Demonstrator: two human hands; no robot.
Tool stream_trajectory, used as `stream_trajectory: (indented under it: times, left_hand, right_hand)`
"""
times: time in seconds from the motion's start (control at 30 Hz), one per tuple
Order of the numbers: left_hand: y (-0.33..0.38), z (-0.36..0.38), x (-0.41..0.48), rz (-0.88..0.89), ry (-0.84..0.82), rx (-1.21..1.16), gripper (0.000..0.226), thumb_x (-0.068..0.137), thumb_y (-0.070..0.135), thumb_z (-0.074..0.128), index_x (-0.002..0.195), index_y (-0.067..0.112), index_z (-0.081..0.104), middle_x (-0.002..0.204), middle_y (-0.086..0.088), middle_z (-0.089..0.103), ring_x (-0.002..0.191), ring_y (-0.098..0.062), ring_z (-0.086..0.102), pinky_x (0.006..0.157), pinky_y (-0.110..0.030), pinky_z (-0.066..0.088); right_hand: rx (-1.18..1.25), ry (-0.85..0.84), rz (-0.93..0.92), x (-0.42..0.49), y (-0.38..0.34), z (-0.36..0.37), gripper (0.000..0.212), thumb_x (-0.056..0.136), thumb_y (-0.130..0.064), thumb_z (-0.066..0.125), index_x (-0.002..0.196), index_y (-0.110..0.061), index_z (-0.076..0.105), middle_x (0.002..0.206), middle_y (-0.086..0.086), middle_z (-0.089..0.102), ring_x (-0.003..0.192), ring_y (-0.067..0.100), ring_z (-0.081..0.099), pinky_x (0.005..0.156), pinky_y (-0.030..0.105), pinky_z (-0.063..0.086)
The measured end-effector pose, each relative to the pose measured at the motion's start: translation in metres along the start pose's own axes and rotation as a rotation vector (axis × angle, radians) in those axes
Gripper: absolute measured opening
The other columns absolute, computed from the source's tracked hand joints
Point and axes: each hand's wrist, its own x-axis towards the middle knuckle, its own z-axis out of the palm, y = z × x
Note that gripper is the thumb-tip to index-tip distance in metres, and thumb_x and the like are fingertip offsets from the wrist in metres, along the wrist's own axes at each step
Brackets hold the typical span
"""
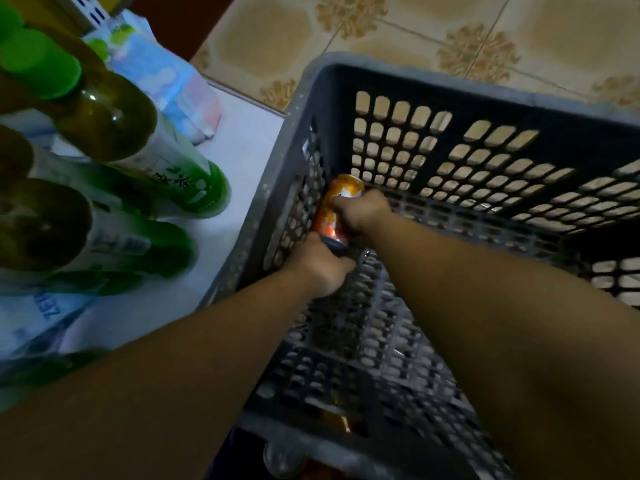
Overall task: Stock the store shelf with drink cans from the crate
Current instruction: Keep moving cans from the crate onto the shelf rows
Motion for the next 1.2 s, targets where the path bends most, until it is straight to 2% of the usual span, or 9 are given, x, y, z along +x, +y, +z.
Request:
stream_trajectory:
  times: [0.13, 0.3, 0.43, 0.6, 0.7, 0.8, 0.87, 1.0, 1.2]
  left_hand:
    - [0.0, -0.011, -0.026, 0.039, -0.025, -0.07, 0.072, 0.08, 0.028, 0.073, 0.14, 0.015, 0.035, 0.131, -0.009, 0.052, 0.115, -0.028, 0.053, 0.099, -0.034, 0.042]
    - [0.021, -0.038, -0.104, 0.155, -0.151, -0.204, 0.056, 0.084, 0.023, 0.07, 0.132, 0.021, 0.043, 0.118, 0.002, 0.059, 0.099, -0.012, 0.057, 0.082, -0.026, 0.042]
    - [0.046, -0.068, -0.19, 0.279, -0.138, -0.305, 0.04, 0.083, 0.013, 0.071, 0.113, 0.029, 0.049, 0.095, 0.015, 0.059, 0.081, 0.003, 0.056, 0.061, -0.006, 0.044]
    - [0.061, -0.121, -0.303, 0.437, 0.042, -0.371, 0.072, 0.074, 0.022, 0.079, 0.135, 0.021, 0.04, 0.115, 0.006, 0.059, 0.099, -0.009, 0.058, 0.082, -0.022, 0.047]
    - [0.06, -0.155, -0.374, 0.509, 0.092, -0.407, 0.075, 0.068, 0.024, 0.083, 0.133, 0.019, 0.044, 0.118, 0.001, 0.063, 0.105, -0.012, 0.062, 0.097, -0.033, 0.048]
    - [0.049, -0.185, -0.448, 0.592, 0.128, -0.455, 0.059, 0.076, 0.015, 0.078, 0.125, 0.024, 0.046, 0.11, 0.005, 0.064, 0.095, -0.006, 0.063, 0.086, -0.025, 0.053]
    - [0.036, -0.202, -0.496, 0.642, 0.197, -0.465, 0.058, 0.078, 0.013, 0.076, 0.125, 0.026, 0.045, 0.102, 0.011, 0.063, 0.088, -0.001, 0.061, 0.07, -0.013, 0.051]
    - [-0.008, -0.234, -0.576, 0.66, 0.336, -0.474, 0.067, 0.071, 0.022, 0.083, 0.125, 0.023, 0.045, 0.107, 0.004, 0.065, 0.096, -0.01, 0.065, 0.087, -0.032, 0.054]
    - [-0.096, -0.27, -0.675, 0.662, 0.57, -0.556, 0.083, 0.059, 0.035, 0.087, 0.13, 0.023, 0.046, 0.113, 0.0, 0.065, 0.101, -0.014, 0.065, 0.09, -0.038, 0.054]
  right_hand:
    - [0.119, -0.041, 0.036, -0.033, 0.005, -0.02, 0.089, 0.05, -0.041, 0.081, 0.128, -0.007, 0.053, 0.114, 0.015, 0.064, 0.094, 0.032, 0.067, 0.081, 0.047, 0.057]
    - [0.252, -0.16, 0.065, -0.141, -0.029, -0.063, 0.025, 0.087, -0.017, 0.067, 0.107, -0.006, 0.056, 0.095, 0.01, 0.066, 0.078, 0.02, 0.066, 0.058, 0.028, 0.052]
    - [0.299, -0.196, -0.076, -0.234, -0.068, -0.084, 0.042, 0.083, -0.015, 0.069, 0.121, -0.006, 0.054, 0.105, 0.012, 0.068, 0.089, 0.024, 0.068, 0.062, 0.03, 0.055]
    - [0.216, -0.148, -0.385, -0.36, -0.121, -0.097, 0.06, 0.07, -0.009, 0.08, 0.12, -0.011, 0.046, 0.108, 0.01, 0.065, 0.097, 0.028, 0.067, 0.078, 0.042, 0.059]
    - [0.129, -0.176, -0.593, -0.443, -0.149, -0.099, 0.074, 0.076, -0.013, 0.08, 0.13, -0.023, 0.032, 0.108, -0.004, 0.057, 0.096, 0.013, 0.063, 0.079, 0.033, 0.057]
    - [0.028, -0.22, -0.767, -0.521, -0.167, -0.09, 0.082, 0.081, -0.016, 0.077, 0.143, -0.026, 0.025, 0.112, -0.007, 0.055, 0.092, 0.002, 0.059, 0.075, 0.021, 0.054]
    - [-0.053, -0.227, -0.86, -0.568, -0.176, -0.077, 0.079, 0.078, -0.021, 0.079, 0.14, -0.027, 0.03, 0.12, 0.002, 0.056, 0.097, 0.011, 0.061, 0.082, 0.03, 0.056]
    - [-0.183, -0.28, -1.014, -0.663, -0.186, -0.042, 0.081, 0.073, -0.028, 0.08, 0.138, -0.03, 0.032, 0.112, -0.005, 0.055, 0.099, 0.014, 0.061, 0.087, 0.035, 0.054]
    - [-0.314, -0.429, -1.209, -0.777, -0.178, 0.024, 0.085, 0.073, -0.031, 0.08, 0.141, -0.029, 0.029, 0.113, -0.002, 0.059, 0.098, 0.016, 0.063, 0.089, 0.037, 0.054]
